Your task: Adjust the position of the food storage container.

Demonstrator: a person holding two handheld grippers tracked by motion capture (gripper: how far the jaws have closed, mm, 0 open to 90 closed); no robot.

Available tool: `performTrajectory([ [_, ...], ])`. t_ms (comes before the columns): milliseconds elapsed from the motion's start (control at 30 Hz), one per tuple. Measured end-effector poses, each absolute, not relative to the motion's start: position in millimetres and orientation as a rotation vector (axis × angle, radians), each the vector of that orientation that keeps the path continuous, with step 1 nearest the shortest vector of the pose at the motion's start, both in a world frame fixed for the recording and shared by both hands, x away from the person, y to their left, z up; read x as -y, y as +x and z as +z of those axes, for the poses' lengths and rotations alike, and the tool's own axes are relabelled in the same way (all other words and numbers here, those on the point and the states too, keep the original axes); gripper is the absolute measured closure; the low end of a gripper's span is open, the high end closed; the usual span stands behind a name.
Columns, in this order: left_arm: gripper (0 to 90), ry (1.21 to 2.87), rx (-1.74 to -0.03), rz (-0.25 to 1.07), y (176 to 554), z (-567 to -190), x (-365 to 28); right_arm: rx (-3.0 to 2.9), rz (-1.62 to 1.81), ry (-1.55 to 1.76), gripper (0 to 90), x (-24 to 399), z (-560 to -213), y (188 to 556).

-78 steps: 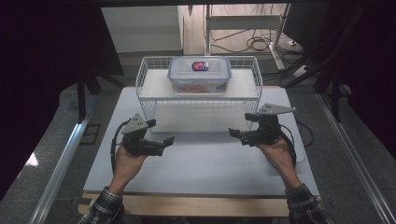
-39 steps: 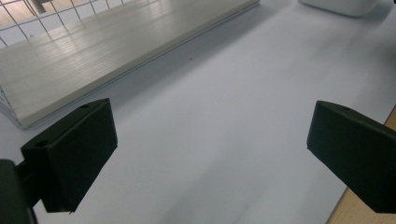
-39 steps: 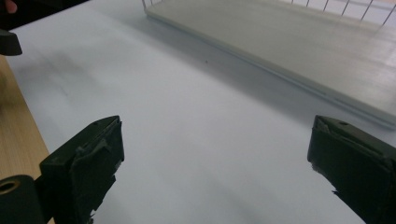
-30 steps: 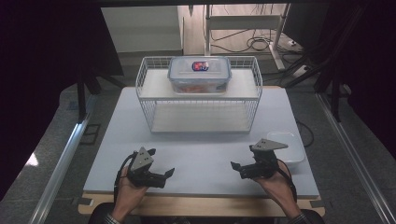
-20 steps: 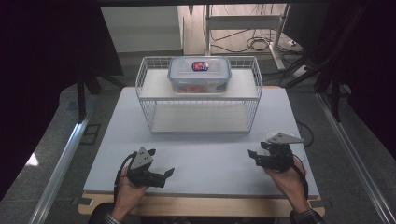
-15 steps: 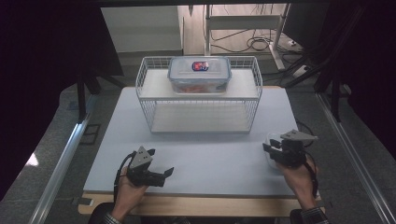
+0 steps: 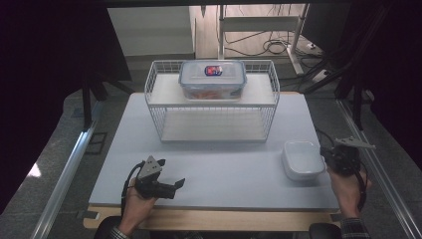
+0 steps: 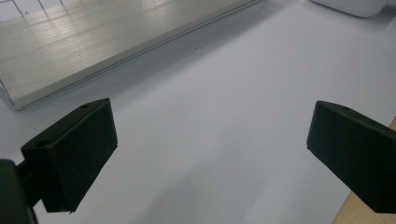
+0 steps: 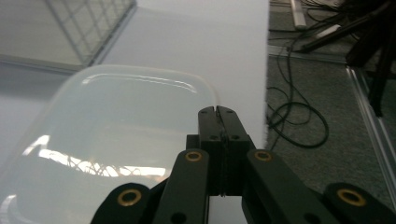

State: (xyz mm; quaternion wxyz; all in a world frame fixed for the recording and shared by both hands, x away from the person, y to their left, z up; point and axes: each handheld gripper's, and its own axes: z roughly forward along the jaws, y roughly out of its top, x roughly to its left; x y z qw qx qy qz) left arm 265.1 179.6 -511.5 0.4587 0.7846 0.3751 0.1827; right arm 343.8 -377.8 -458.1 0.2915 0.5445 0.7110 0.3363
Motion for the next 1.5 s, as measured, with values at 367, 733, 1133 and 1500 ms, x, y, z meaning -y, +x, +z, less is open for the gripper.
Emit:
performTrajectory([
  [367,1.8,1.95,-0.932,0.431,267.3,-514.4,-178.6,-1.921,0.828,1.516,89.6,388.0,-473.9,352.6],
  [733,1.8,1.958,-0.928,0.418,267.8,-515.3,-177.0,-2.009,0.896,1.495,89.6,366.6,-475.6,352.6],
  [1133,1.8,1.972,-0.922,0.407,269.2,-517.0,-173.9,-2.135,0.975,1.409,89.6,321.9,-478.4,355.2],
  [1500,2.0,1.987,-0.917,0.403,270.6,-517.7,-170.1,-2.252,1.062,1.32,89.6,272.3,-482.0,358.1],
])
